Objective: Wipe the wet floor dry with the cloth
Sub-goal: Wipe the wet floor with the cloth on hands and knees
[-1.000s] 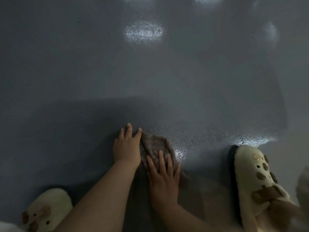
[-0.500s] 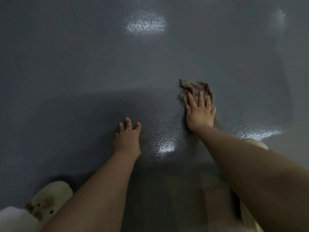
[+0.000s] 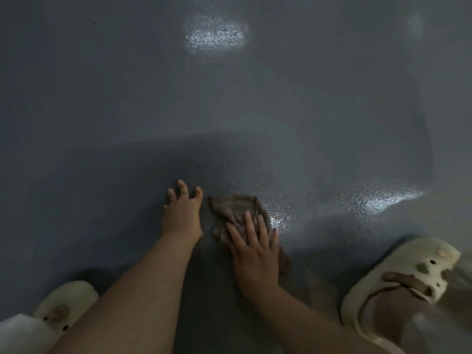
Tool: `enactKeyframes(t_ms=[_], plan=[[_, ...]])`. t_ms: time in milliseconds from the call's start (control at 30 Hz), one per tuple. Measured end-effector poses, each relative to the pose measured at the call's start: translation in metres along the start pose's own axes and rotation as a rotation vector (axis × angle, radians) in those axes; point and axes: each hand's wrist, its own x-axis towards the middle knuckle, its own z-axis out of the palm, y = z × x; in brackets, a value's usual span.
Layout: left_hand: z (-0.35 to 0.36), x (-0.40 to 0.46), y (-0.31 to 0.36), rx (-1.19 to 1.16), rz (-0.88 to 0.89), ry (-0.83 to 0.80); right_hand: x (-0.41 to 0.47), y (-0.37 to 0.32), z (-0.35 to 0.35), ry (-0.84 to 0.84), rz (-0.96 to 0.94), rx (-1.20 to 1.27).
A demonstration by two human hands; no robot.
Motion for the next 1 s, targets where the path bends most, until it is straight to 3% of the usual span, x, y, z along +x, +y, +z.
enactKeyframes(t_ms=[167, 333, 500, 667, 767, 900, 1000], plan=[[-0.001, 0.000, 0.000, -0.003, 0.004, -0.018, 0.071, 0.060, -0.040, 0.016, 0.066, -0.076], [0.000, 0.002, -0.002, -0.012, 0.002, -0.035, 0.103, 0.129, -0.075, 0.031, 0.424, 0.058], [0.001, 0.004, -0.002, -0.010, 0.009, -0.020, 0.093, 0.099, -0.068, 0.053, 0.572, 0.163], [0.001, 0.004, -0.003, -0.033, 0.009, -0.009, 0.027, 0.020, -0.025, 0.098, 0.257, 0.120], [0.001, 0.005, -0.005, -0.021, 0.019, 0.002, -0.013, 0.003, -0.005, -0.031, 0.033, 0.028], [0.000, 0.006, -0.004, -0.047, 0.014, -0.009, -0.007, 0.035, -0.009, -0.003, -0.176, -0.026], [0.000, 0.006, -0.004, -0.063, 0.010, -0.010, 0.013, 0.080, -0.021, 0.006, -0.122, -0.046]])
